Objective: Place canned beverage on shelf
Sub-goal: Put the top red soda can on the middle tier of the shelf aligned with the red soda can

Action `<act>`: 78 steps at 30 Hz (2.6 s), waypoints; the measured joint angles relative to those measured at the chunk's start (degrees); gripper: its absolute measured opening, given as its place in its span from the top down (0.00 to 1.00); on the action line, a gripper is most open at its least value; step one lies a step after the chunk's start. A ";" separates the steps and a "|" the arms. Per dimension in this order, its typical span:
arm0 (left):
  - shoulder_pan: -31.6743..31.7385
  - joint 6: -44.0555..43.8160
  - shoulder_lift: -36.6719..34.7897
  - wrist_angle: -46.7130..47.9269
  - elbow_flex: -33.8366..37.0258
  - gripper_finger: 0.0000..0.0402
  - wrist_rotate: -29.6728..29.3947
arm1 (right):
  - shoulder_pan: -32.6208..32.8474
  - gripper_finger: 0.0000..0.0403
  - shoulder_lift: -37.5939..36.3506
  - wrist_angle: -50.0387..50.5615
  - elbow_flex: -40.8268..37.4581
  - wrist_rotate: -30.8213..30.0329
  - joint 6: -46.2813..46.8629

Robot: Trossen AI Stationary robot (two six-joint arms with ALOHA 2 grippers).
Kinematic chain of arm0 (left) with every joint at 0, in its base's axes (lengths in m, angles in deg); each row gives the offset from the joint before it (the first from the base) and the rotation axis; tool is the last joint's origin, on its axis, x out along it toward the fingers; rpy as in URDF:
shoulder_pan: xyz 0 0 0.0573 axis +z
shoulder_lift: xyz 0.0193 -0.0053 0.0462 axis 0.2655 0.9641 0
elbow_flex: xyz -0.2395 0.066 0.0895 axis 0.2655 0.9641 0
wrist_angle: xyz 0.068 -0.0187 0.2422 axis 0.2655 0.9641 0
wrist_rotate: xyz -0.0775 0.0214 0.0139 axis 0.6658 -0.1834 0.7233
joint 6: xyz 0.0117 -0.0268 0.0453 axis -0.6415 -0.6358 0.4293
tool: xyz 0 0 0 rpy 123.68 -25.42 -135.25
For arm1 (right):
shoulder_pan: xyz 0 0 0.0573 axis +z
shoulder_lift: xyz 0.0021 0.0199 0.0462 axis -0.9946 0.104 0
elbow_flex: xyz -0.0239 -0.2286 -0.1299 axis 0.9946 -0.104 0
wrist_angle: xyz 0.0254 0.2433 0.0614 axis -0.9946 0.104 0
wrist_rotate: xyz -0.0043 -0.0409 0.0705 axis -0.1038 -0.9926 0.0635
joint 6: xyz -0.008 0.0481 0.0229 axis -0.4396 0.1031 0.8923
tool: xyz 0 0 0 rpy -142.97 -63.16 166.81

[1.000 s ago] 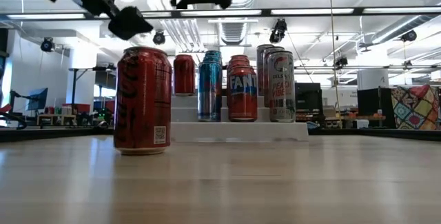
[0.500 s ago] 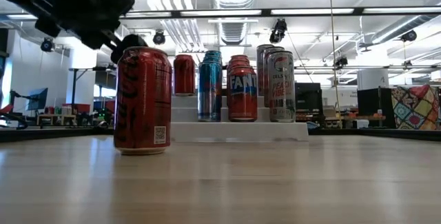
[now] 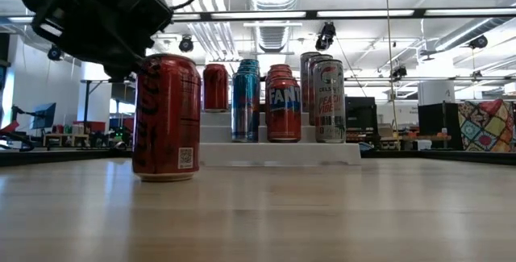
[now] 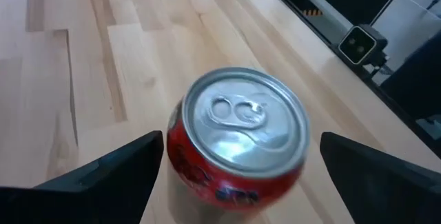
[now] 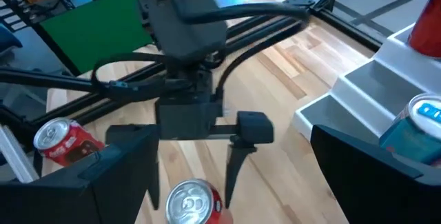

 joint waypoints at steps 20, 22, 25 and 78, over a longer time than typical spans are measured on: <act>0.05 -0.38 6.54 -5.49 -2.56 0.26 -2.35 | 4.99 0.08 -3.61 9.79 0.02 -9.43 6.18; 0.37 -0.74 4.89 -4.20 -3.85 0.26 -5.27 | 5.24 0.08 -4.66 12.88 0.02 -10.80 7.60; 1.63 -0.84 1.50 1.64 -6.04 0.26 -9.93 | 5.58 0.08 -6.15 18.38 0.00 -13.79 10.76; 43.41 9.89 3.98 19.42 -22.28 0.22 -4.61 | 3.56 0.08 -22.63 30.76 -15.18 -20.70 22.41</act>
